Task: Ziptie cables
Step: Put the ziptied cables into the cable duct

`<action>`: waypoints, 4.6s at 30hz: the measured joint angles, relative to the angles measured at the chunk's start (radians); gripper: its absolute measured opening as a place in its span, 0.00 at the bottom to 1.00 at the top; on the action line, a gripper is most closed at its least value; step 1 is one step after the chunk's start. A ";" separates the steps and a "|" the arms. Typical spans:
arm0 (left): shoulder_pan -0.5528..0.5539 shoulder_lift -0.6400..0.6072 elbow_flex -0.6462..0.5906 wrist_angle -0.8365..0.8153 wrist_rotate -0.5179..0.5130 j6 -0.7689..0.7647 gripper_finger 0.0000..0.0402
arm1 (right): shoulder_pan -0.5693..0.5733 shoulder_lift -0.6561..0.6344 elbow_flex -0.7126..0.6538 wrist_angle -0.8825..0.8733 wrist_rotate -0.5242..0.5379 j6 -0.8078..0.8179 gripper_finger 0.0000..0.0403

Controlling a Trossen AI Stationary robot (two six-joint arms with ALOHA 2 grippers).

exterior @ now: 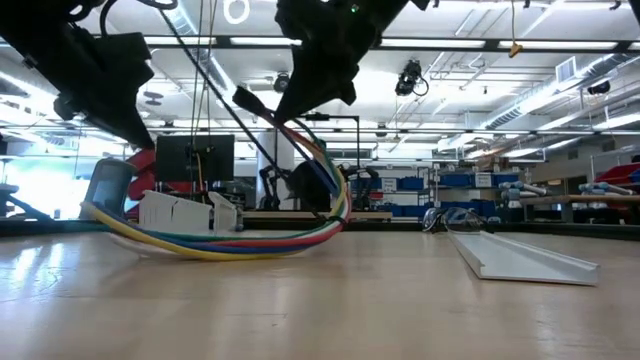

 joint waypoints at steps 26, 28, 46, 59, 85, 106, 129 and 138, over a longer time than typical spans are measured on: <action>-0.047 0.024 0.009 0.160 0.160 0.009 0.05 | 0.068 0.004 0.001 0.160 0.033 0.133 0.00; -0.061 0.040 0.009 0.188 0.160 0.010 0.05 | 0.064 0.009 0.001 0.187 -0.031 0.153 0.00; -0.078 0.082 0.008 0.466 0.074 0.195 0.05 | 0.041 0.027 0.002 0.291 -0.079 0.212 0.00; -0.078 0.082 0.008 0.553 0.128 0.279 0.07 | 0.016 0.027 0.002 0.164 0.000 0.185 0.00; -0.076 0.082 0.008 0.804 0.115 0.639 0.45 | 0.057 0.027 0.002 0.192 0.033 0.102 0.00; -0.076 0.082 0.008 0.832 0.106 0.664 0.18 | 0.067 0.028 0.001 0.242 0.016 0.075 0.00; -0.077 0.083 0.013 0.864 0.180 0.664 0.12 | 0.082 0.028 0.000 0.028 -0.045 -0.003 0.22; -0.077 0.082 0.013 0.766 0.183 0.591 0.07 | 0.084 0.028 0.000 -0.002 -0.128 0.006 0.33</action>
